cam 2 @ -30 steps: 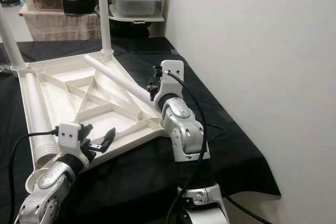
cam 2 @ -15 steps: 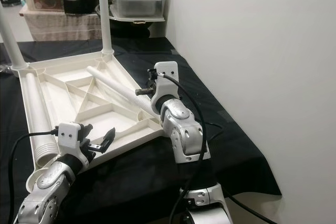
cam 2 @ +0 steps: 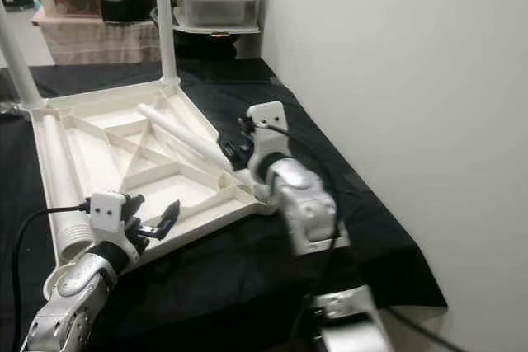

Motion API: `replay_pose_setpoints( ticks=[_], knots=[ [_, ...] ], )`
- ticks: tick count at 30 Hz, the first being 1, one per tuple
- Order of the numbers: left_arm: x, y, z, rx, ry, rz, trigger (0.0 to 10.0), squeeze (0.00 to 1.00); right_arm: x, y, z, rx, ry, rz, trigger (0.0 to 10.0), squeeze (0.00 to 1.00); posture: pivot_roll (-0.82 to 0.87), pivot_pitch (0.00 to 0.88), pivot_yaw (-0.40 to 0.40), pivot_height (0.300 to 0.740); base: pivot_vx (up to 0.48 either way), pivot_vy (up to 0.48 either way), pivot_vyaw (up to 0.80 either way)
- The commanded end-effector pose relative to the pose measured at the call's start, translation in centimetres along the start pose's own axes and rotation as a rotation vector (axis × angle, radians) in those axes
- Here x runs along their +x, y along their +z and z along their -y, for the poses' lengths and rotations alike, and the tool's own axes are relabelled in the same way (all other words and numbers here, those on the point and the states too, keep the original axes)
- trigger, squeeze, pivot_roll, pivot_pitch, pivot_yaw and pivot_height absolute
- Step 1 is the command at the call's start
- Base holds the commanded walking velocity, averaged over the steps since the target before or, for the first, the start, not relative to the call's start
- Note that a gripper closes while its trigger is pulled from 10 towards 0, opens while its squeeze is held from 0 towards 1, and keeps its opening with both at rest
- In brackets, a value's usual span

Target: Building children table

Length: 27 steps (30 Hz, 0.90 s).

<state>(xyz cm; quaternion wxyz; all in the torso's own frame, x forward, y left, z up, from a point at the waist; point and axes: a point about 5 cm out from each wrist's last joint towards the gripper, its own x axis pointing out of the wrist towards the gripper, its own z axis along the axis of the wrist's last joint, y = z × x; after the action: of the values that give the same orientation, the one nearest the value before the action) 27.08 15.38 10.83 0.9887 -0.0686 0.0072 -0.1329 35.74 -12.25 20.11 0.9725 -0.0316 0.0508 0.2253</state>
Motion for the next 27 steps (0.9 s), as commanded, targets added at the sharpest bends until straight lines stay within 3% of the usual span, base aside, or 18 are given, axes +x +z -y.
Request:
replay_pose_setpoints(
  ticks=[1, 3, 4, 5, 7, 8, 9, 13, 17, 24, 27],
  knots=[
    [0.1, 0.1, 0.0, 0.017, -0.005, -0.006, 10.0, 0.00, 0.1, 0.0, 0.5, 0.009, 0.050, 0.004, 10.0, 1.00, -0.01, 0.000, -0.097, 0.740, 0.000, 0.000, 0.00],
    [0.2, 0.1, 0.1, 0.016, -0.006, -0.003, 10.0, 0.00, 0.2, -0.4, 2.6, -0.028, 0.074, -0.057, 10.0, 1.00, -0.01, 0.000, -0.100, 0.740, 0.000, 0.000, 0.00],
    [0.2, 0.1, 0.1, 0.016, -0.006, -0.003, 10.0, 0.00, 0.2, -0.4, 2.6, -0.028, 0.074, -0.057, 10.0, 1.00, -0.01, 0.000, -0.100, 0.740, 0.000, 0.000, 0.00],
    [0.3, 0.1, 0.3, 0.014, -0.008, -0.001, 10.0, 0.00, 0.4, -1.1, 4.0, -0.032, 0.092, -0.120, 10.0, 1.00, 0.00, 0.000, -0.107, 0.740, 0.000, 0.000, 0.00],
    [0.3, 0.1, 0.3, 0.014, -0.009, -0.001, 10.0, 0.00, 0.4, -1.4, 4.4, -0.029, 0.102, -0.141, 10.0, 1.00, 0.00, 0.000, -0.107, 0.740, 0.000, 0.000, 0.00],
    [0.3, 0.2, 0.3, 0.014, -0.009, 0.000, 10.0, 0.00, 0.5, -1.6, 4.5, -0.004, 0.126, -0.157, 10.0, 0.53, 0.00, 0.000, -0.107, 0.740, 0.000, 0.000, 0.00],
    [0.3, 0.2, 0.2, 0.013, -0.008, 0.002, 10.0, 0.00, 0.5, -2.0, 4.4, 0.054, 0.170, -0.169, 10.0, 0.00, 0.00, 0.000, -0.109, 0.740, 0.000, 0.000, 0.00],
    [0.3, 0.2, 0.2, 0.013, -0.007, 0.003, 10.0, 0.00, 0.6, -2.1, 4.3, 0.082, 0.189, -0.170, 10.0, 0.00, 0.00, 0.000, -0.109, 0.740, 0.000, 0.000, 0.00],
    [0.4, 0.3, 0.1, 0.016, -0.004, 0.007, 10.0, 0.00, 0.9, -4.8, 4.0, 0.161, 0.214, -0.244, 10.0, 0.00, 0.02, 0.000, -0.121, 0.740, 0.000, 0.000, 0.00],
    [0.3, 0.5, -0.1, 0.022, 0.003, 0.011, 10.0, 0.00, 0.2, -8.2, 4.7, 0.142, 0.164, -0.357, 10.0, 0.00, 0.04, 0.000, -0.127, 0.740, 0.000, 0.000, 0.00],
    [0.3, 0.5, -0.2, 0.024, 0.004, 0.011, 10.0, 0.00, 0.1, -8.6, 4.8, 0.139, 0.158, -0.372, 10.0, 0.00, 0.04, 0.000, -0.129, 0.740, 0.000, 0.000, 0.00]
  ],
)
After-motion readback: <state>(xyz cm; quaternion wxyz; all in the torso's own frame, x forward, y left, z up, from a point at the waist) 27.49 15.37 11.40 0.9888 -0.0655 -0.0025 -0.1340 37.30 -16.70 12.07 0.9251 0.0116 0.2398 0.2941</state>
